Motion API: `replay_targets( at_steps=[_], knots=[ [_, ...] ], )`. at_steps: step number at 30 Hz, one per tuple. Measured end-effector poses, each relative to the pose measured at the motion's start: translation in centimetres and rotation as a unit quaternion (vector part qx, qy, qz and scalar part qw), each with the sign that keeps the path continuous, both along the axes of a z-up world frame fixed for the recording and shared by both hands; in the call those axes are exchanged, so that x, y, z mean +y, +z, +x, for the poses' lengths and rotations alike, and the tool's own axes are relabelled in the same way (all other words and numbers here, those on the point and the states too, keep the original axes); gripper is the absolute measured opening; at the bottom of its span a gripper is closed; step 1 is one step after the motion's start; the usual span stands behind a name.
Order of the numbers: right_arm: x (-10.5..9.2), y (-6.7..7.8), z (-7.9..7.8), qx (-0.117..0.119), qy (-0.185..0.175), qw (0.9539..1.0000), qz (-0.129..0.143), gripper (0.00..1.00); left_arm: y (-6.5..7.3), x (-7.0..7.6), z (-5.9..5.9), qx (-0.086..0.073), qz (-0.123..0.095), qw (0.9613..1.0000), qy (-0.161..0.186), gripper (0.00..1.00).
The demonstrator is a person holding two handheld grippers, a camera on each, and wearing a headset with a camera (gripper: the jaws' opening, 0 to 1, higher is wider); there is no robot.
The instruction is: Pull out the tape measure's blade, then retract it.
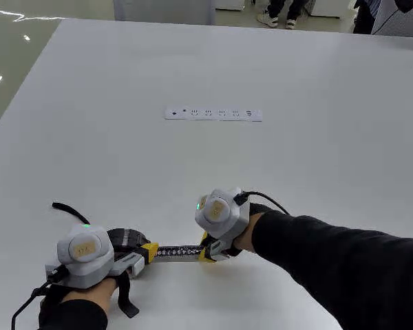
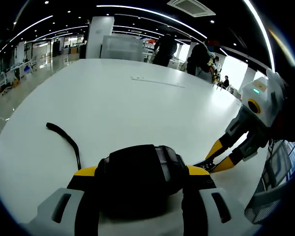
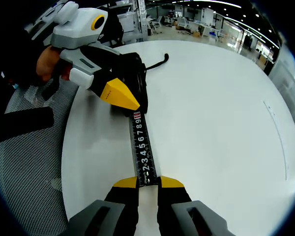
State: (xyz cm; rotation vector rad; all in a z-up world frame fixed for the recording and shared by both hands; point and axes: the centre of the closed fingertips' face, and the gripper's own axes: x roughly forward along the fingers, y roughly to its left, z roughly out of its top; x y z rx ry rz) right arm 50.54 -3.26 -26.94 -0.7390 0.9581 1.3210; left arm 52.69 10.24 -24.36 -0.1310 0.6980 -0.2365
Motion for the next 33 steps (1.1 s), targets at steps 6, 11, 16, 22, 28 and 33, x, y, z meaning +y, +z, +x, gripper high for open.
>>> replay_targets(
  at_steps=[6, 11, 16, 22, 28, 33],
  knots=[
    [0.2, 0.0, 0.0, 0.005, -0.006, 1.0000, 0.001, 0.10, 0.0, 0.0, 0.0, 0.001, -0.001, 1.0000, 0.000, 0.63],
    [0.3, 0.1, 0.0, 0.005, -0.008, 1.0000, 0.000, 0.09, 0.0, 0.0, 0.0, 0.001, -0.001, 1.0000, 0.000, 0.63],
    [0.6, 0.0, 0.0, 0.007, -0.010, 0.9999, 0.001, 0.09, 0.0, 0.0, 0.0, 0.001, -0.001, 1.0000, 0.000, 0.63],
    [1.0, 0.0, 0.0, 0.007, -0.009, 0.9999, 0.004, 0.09, 0.0, 0.0, -0.1, 0.001, -0.002, 1.0000, 0.000, 0.63],
    [1.4, 0.1, 0.0, 0.005, -0.011, 0.9999, 0.007, 0.09, 0.0, 0.1, -0.1, 0.001, -0.002, 1.0000, 0.000, 0.63],
    [1.7, 0.1, 0.0, 0.003, -0.013, 0.9998, 0.011, 0.09, 0.0, 0.0, -0.1, 0.002, -0.003, 1.0000, 0.000, 0.63]
  ],
)
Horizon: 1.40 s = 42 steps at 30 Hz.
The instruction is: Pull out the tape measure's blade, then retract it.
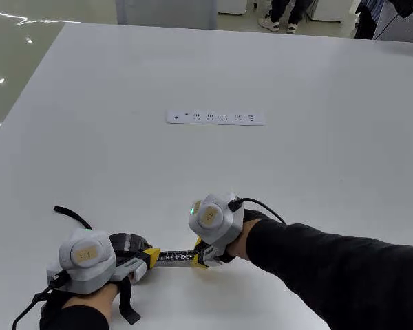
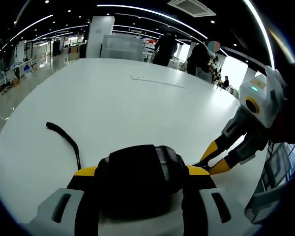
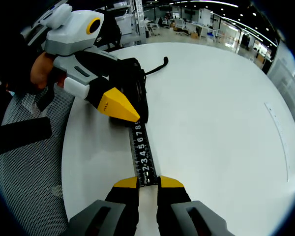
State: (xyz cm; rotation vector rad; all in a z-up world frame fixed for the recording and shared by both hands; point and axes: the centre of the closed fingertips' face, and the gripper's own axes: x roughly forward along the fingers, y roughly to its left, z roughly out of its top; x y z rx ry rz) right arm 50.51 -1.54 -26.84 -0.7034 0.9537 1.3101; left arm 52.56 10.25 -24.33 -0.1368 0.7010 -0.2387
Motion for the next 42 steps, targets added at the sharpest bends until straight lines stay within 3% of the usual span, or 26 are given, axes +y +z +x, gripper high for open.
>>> replay_targets(
  at_steps=[42],
  knots=[
    [2.1, 0.0, 0.0, 0.002, -0.004, 0.9997, 0.023, 0.10, 0.1, 0.1, 0.1, 0.003, -0.013, 0.9999, 0.001, 0.63]
  ],
)
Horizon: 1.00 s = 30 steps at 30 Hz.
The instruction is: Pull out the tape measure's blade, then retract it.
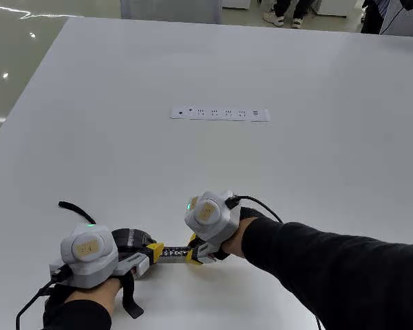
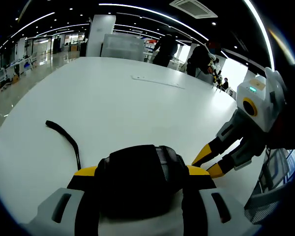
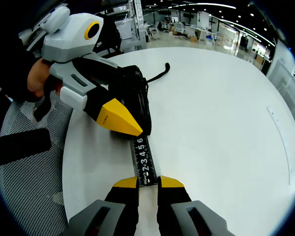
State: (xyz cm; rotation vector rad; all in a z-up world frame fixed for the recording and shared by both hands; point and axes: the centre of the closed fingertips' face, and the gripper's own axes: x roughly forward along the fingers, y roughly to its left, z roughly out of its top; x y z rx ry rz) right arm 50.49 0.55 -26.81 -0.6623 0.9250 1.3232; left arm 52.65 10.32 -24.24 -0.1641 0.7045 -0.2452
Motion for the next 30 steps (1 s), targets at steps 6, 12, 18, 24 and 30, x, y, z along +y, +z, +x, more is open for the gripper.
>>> replay_targets(
  at_steps=[6, 12, 18, 24, 30],
  knots=[
    [0.3, 0.0, 0.0, 0.001, 0.001, 1.0000, 0.001, 0.10, -0.1, 0.1, 0.0, 0.000, -0.001, 1.0000, -0.001, 0.63],
    [0.7, 0.1, -0.1, 0.001, 0.000, 1.0000, 0.005, 0.10, -0.1, 0.1, 0.1, 0.000, -0.002, 1.0000, 0.001, 0.63],
    [1.1, 0.0, -0.1, 0.001, 0.001, 1.0000, 0.008, 0.10, -0.1, 0.1, 0.1, 0.000, -0.003, 1.0000, 0.001, 0.63],
    [1.6, 0.0, 0.0, 0.002, 0.000, 0.9999, 0.011, 0.10, 0.0, 0.1, 0.1, 0.001, -0.004, 1.0000, 0.001, 0.63],
    [1.9, 0.0, -0.1, 0.003, -0.002, 0.9999, 0.013, 0.10, 0.0, 0.1, 0.0, 0.001, -0.005, 1.0000, 0.001, 0.63]
  ],
)
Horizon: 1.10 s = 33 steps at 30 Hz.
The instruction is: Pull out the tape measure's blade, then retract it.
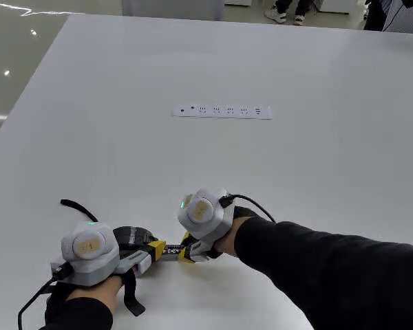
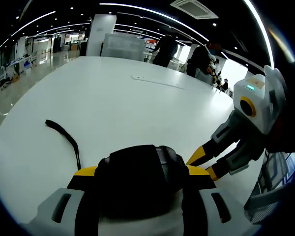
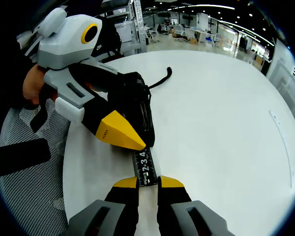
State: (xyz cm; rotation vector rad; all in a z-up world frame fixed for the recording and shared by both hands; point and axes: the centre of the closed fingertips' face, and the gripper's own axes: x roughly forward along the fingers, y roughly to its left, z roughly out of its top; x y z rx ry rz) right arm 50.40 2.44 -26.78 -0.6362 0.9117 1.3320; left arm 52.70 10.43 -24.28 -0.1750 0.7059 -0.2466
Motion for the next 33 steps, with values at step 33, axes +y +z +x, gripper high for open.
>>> replay_targets(
  at_steps=[33],
  knots=[
    [2.5, 0.0, 0.0, 0.002, 0.006, 0.9998, 0.018, 0.10, 0.1, 0.0, 0.0, 0.002, -0.005, 1.0000, 0.001, 0.63]
  ],
)
